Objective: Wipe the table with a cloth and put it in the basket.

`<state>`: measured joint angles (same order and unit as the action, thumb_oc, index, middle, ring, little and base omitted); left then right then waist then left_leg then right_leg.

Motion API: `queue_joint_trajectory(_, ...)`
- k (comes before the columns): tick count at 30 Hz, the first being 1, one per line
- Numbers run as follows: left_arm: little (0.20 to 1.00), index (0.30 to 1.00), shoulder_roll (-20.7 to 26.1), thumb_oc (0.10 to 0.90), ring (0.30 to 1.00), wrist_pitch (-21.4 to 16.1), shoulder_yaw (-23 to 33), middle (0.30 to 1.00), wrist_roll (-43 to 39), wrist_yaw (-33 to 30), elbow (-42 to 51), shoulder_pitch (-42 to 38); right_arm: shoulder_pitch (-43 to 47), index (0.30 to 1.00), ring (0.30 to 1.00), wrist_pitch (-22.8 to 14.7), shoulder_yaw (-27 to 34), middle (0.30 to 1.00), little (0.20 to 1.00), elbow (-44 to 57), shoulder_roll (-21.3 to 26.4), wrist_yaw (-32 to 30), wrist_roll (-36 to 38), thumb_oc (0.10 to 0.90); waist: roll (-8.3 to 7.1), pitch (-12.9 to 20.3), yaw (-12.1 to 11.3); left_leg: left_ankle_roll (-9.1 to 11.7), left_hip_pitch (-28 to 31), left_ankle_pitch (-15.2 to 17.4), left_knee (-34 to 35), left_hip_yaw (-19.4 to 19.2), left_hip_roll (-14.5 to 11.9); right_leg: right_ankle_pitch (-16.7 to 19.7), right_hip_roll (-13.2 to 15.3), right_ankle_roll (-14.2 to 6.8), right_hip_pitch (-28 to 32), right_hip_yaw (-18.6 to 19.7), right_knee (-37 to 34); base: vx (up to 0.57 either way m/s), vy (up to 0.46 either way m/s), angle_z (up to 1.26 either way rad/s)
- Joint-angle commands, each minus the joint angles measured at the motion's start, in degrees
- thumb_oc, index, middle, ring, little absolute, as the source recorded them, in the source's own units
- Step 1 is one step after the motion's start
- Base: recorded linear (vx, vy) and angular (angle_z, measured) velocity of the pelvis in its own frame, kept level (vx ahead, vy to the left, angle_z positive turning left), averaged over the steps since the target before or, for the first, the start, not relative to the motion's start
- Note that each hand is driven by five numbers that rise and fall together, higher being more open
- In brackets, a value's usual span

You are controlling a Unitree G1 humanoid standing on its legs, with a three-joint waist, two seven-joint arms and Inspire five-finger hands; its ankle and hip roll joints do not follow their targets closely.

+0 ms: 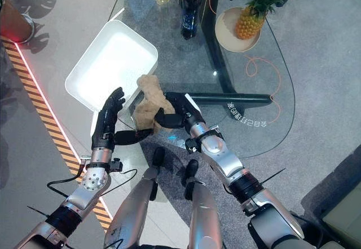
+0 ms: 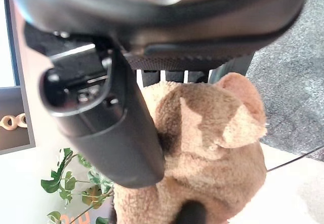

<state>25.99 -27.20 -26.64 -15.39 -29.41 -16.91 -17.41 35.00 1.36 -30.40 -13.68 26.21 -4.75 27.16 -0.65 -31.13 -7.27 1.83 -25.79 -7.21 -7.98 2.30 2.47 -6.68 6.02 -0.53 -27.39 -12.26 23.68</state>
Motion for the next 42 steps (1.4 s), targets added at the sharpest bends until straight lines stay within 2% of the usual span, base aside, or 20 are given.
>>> queue_joint_trajectory(1,0.900,0.900,-0.8,0.800,0.900,-6.6,2.7,0.900,2.6,-2.7,9.5,-0.6,2.9,0.300,0.300,-5.7,0.6,0.300,0.200,12.5,-1.4,1.1,-0.1,0.100,0.83,1.3,0.6,-3.0,-0.1,8.5,-7.7,-2.5,2.2,4.6,-0.3,-2.1,1.5,1.9,-5.6,0.00,0.000,0.00)
queue_joint_trajectory(6,0.900,0.900,-0.4,0.800,0.900,-5.9,2.9,0.900,3.5,-1.6,11.8,-1.0,2.9,0.300,0.300,-6.8,0.7,0.300,0.200,12.4,-1.6,1.8,-0.1,0.100,0.84,1.3,0.6,-3.1,-0.7,8.4,-7.5,-2.0,2.4,4.8,-0.5,-2.3,0.9,2.3,-5.8,0.00,0.000,0.00)
queue_joint_trajectory(15,0.900,0.900,0.3,0.800,0.900,-1.7,0.1,0.900,6.3,2.8,10.6,-2.1,5.9,0.300,0.300,-6.9,0.0,0.300,0.200,14.0,-1.4,4.0,0.7,0.100,0.91,1.3,0.6,-3.3,-1.2,8.2,-7.6,-1.6,2.6,5.1,-0.8,-2.2,0.4,3.0,-6.0,0.00,0.000,0.00)
queue_joint_trajectory(24,0.900,0.900,2.9,0.800,0.900,-0.4,-4.5,0.900,13.4,4.8,4.9,-5.0,10.8,0.300,0.300,-2.9,-2.9,0.300,0.200,17.5,0.2,10.2,2.9,0.100,1.45,1.3,1.1,-3.2,-1.2,8.1,-8.2,-1.9,2.5,5.1,-0.8,-2.2,0.0,3.8,-5.4,0.01,0.042,-0.01)
queue_joint_trajectory(35,0.900,0.900,3.0,0.800,0.900,-0.4,-8.2,0.900,16.4,1.7,2.2,-7.9,12.3,0.300,0.300,2.2,-9.4,0.300,0.200,20.2,-0.5,17.1,5.4,0.100,1.72,1.3,1.5,-3.1,-2.2,8.0,-8.7,-2.0,2.6,5.4,-0.6,-2.3,-1.3,4.2,-5.1,0.00,0.016,0.00)
queue_joint_trajectory(42,0.900,0.900,2.6,0.800,0.900,-1.0,-8.8,0.900,15.6,-0.3,1.7,-8.4,12.8,0.300,0.300,4.4,-12.5,0.300,0.200,21.2,-0.8,17.3,5.4,0.100,1.85,1.3,1.4,-3.1,-2.4,7.7,-8.3,-1.9,2.7,5.5,-0.7,-2.3,-1.8,4.1,-5.2,0.00,0.000,0.00)
